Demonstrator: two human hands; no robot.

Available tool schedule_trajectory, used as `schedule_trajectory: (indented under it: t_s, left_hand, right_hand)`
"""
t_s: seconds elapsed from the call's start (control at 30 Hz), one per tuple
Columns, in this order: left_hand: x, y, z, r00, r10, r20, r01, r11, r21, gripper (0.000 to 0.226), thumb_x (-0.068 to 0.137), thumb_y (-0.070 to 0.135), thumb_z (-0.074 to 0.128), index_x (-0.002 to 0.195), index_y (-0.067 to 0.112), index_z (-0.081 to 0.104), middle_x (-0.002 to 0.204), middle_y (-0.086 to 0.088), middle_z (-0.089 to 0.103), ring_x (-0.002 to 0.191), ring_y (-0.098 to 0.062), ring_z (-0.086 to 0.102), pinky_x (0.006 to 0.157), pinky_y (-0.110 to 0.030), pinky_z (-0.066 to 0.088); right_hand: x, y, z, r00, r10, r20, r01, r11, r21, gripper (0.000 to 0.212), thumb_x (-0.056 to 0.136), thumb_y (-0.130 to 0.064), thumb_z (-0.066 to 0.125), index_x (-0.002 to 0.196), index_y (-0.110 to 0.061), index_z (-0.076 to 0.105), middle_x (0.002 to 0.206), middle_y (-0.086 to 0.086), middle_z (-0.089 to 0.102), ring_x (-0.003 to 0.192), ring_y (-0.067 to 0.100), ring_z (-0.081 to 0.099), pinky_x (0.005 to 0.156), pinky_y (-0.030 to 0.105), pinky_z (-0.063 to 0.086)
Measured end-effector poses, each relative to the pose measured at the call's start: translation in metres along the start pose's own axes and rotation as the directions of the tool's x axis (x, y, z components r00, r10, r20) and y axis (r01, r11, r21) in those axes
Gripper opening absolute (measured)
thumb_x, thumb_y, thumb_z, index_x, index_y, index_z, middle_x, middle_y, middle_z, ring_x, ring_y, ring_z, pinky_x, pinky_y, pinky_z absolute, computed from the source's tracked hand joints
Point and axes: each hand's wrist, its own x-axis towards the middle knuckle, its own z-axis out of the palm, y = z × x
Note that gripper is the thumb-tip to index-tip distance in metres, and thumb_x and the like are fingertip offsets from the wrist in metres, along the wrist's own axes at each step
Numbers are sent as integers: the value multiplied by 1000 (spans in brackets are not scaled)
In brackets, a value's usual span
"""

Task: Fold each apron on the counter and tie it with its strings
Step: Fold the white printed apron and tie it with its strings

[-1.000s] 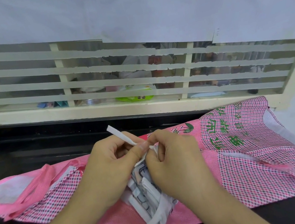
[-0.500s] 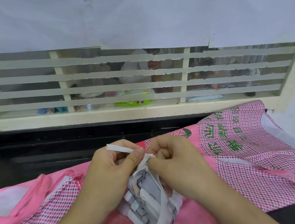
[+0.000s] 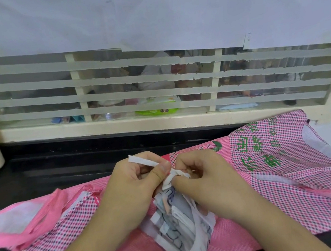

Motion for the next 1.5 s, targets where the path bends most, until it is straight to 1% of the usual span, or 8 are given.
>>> schedule_trajectory:
  t_s: [0.13,0.3,0.47,0.63,0.77,1.03,1.2,1.5]
  left_hand:
    - [1,0,-2,999,0,-40,0,1000,13,22,99,16,65,80,12,74,64,-1,69,61,-12,64,60,-23,52]
    - [0,4,-4,997,-51,-63,44,992,-120,22,93,26,68,80,11,76,70,-13,69,66,-25,60,66,-34,50]
    - [0,7,-3,988,-140,-60,114,941,-318,20,87,31,70,76,14,72,78,-17,69,76,-33,61,79,-45,51]
    - [2,4,-5,981,-149,-120,113,958,-265,25,91,30,66,71,16,73,80,-26,70,74,-35,64,77,-44,55]
    - [9,1,-18,950,-198,-243,113,939,-325,28,102,13,61,78,1,70,75,-22,69,67,-29,69,63,-35,64]
    - [10,9,-15,971,-168,-170,32,797,-604,27,103,13,53,86,-2,68,107,-23,77,101,-32,77,83,-33,64]
    - [8,18,-12,979,-203,-23,104,590,-800,42,95,27,54,70,7,80,94,-13,78,101,-25,78,79,-35,64]
    - [13,8,-21,977,-164,-133,55,806,-589,34,109,10,43,76,10,47,65,-2,48,58,-15,54,63,-25,57]
  right_hand:
    - [1,0,-12,980,102,173,-176,847,502,25,89,-7,62,65,-1,57,65,17,52,55,28,54,44,31,48]
    - [4,7,-15,996,75,38,-82,793,603,22,93,-1,66,71,2,68,89,11,65,79,25,60,58,33,52]
    - [5,0,-9,989,61,138,-150,504,851,27,99,-17,58,95,4,74,89,20,71,72,24,66,67,31,57]
    - [12,6,-7,981,177,81,-148,406,902,38,95,-18,59,58,-13,59,71,8,55,56,16,42,60,30,37]
    - [15,15,-21,959,283,-27,-93,403,910,33,88,-14,60,65,-16,36,66,8,41,57,15,30,56,30,28]
    - [12,19,-31,971,184,-155,30,547,836,31,98,-17,57,69,-9,55,75,10,61,66,19,55,63,29,51]
    - [7,5,-28,997,49,-53,34,328,944,38,102,-21,49,66,-13,57,70,6,54,73,23,66,63,29,58]
    - [10,15,-27,982,170,-82,4,414,910,42,106,-10,44,64,-17,40,60,1,29,51,14,29,41,24,34]
